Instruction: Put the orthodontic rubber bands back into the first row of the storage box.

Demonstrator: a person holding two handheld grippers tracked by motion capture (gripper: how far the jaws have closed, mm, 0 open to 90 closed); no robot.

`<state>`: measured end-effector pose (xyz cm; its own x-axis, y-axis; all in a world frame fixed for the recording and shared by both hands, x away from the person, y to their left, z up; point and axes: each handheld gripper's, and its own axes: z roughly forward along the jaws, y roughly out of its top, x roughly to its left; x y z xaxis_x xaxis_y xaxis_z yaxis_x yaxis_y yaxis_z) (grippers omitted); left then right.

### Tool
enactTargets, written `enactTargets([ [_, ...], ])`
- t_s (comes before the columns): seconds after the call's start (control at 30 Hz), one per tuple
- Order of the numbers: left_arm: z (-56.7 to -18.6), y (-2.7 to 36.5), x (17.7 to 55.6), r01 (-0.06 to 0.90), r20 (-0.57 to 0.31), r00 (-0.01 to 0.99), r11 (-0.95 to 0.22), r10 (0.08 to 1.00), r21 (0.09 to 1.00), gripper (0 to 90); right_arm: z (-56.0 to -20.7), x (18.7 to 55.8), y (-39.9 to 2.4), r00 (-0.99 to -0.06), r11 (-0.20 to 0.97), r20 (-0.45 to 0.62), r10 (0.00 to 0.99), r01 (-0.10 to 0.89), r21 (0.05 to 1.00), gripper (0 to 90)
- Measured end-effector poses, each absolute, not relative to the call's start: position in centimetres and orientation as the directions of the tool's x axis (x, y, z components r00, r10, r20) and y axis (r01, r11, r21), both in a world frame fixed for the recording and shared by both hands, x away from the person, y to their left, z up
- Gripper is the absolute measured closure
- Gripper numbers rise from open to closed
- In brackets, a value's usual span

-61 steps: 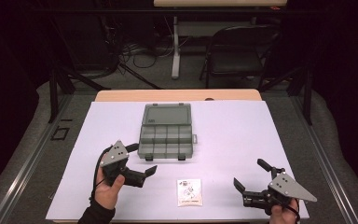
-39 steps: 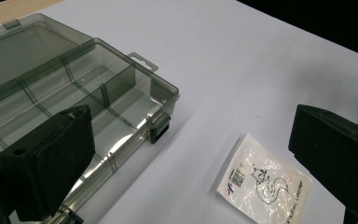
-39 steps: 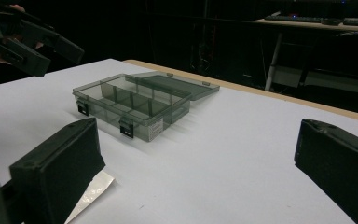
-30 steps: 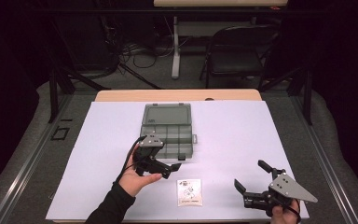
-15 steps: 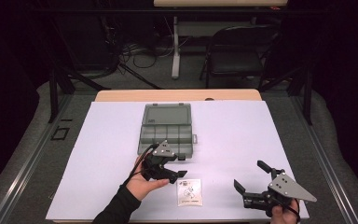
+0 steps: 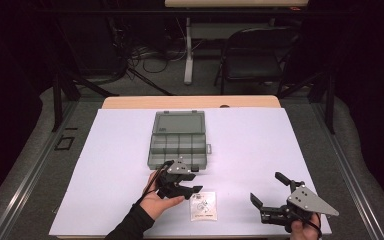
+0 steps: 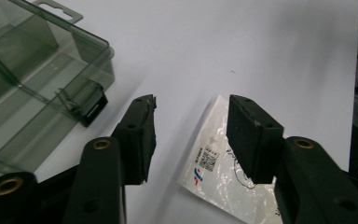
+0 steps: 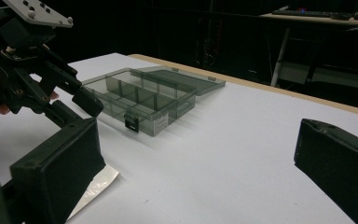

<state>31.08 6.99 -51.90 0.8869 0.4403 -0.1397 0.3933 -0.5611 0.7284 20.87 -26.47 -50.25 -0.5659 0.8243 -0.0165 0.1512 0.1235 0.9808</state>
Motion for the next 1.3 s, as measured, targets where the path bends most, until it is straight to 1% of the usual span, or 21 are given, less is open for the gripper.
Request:
enactTargets([
  [0.2,-52.9,6.3,31.1,0.406,-0.165,0.892,-0.586,0.42,0.702,63.3,-50.3,20.9,-26.5,-0.568,0.124,-0.015,0.823,0.154,0.98,0.4],
  [0.5,-54.0,5.8,31.2,0.41,-0.167,0.895,-0.619,0.412,0.67,71.0,-50.3,20.9,-26.5,-0.569,0.127,-0.016,0.822,0.155,0.98,0.7],
  [0.63,-54.2,5.6,31.2,0.399,-0.154,0.901,-0.635,0.406,0.662,73.7,-50.3,21.0,-26.5,-0.571,0.127,-0.016,0.821,0.155,0.98,0.8],
  [0.97,-54.8,5.3,31.4,0.402,-0.158,0.902,-0.65,0.402,0.645,77.9,-50.3,21.0,-26.5,-0.573,0.136,-0.023,0.819,0.155,0.978,1.0],
  [1.17,-54.8,5.3,31.2,0.385,-0.139,0.909,-0.667,0.392,0.637,83.3,-50.4,21.0,-26.5,-0.572,0.135,-0.021,0.82,0.158,0.978,1.1],
  [1.3,-54.8,5.2,31.1,0.374,-0.128,0.914,-0.677,0.385,0.634,84.7,-50.4,21.0,-26.5,-0.57,0.134,-0.021,0.822,0.156,0.979,1.1],
])
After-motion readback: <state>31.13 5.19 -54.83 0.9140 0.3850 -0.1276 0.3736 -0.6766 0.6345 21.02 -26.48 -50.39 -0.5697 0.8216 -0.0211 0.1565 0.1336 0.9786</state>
